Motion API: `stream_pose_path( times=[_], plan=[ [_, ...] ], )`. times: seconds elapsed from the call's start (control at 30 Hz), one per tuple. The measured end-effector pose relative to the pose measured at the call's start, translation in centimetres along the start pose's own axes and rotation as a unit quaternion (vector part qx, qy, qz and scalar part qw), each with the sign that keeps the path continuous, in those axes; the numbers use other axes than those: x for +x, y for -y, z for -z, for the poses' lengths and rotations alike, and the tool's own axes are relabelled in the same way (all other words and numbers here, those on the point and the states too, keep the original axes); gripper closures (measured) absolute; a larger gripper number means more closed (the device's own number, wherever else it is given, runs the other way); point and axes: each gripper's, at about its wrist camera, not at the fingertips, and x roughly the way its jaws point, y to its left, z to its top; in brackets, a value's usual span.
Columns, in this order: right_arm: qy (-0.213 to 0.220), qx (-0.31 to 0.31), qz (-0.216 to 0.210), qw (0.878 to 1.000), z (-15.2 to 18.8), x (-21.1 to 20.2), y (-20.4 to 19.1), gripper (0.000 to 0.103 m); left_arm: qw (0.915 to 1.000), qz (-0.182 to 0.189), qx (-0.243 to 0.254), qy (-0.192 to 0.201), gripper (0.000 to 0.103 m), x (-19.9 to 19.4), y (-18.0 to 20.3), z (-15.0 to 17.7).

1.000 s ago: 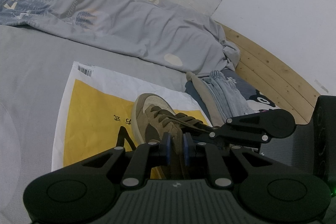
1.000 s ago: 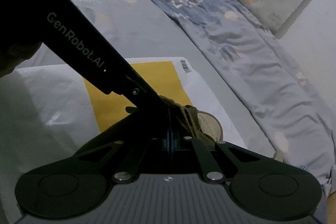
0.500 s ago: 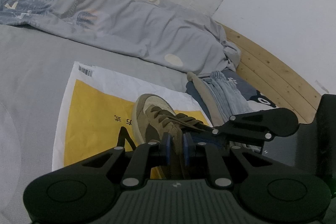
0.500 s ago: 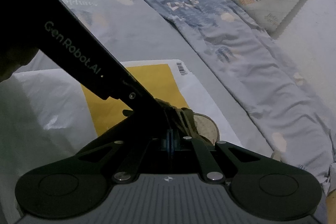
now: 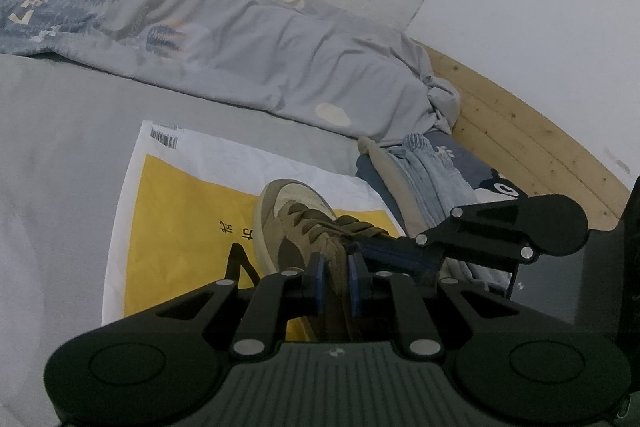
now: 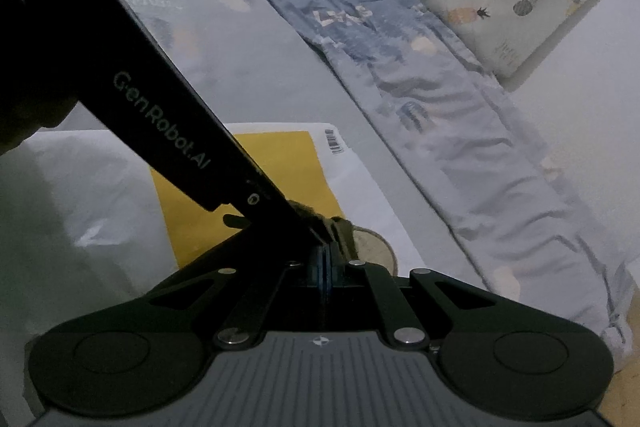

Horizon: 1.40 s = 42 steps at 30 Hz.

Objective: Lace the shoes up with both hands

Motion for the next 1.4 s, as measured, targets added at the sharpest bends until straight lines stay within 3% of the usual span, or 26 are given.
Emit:
stream_pose_path(
  times=[0.4,0.6,1.4],
  plan=[
    [-0.003,-0.002,-0.005,1.0,-0.3,0.5,-0.2,0.102,1.0,-0.003,-0.002,-0.001,0.093,-0.1,0.1,0.0],
    [0.015,0.004,-0.006,1.0,-0.7,-0.3,-0.1,0.102,1.0,-0.002,-0.003,-0.001,0.093,0.0,0.1,0.0],
    [-0.001,0.027,-0.018,0.999,0.1,1.5,-0.1,0.102,0.9993,0.011,-0.034,-0.003,0.093,-0.3,-1.0,-0.1]
  ],
)
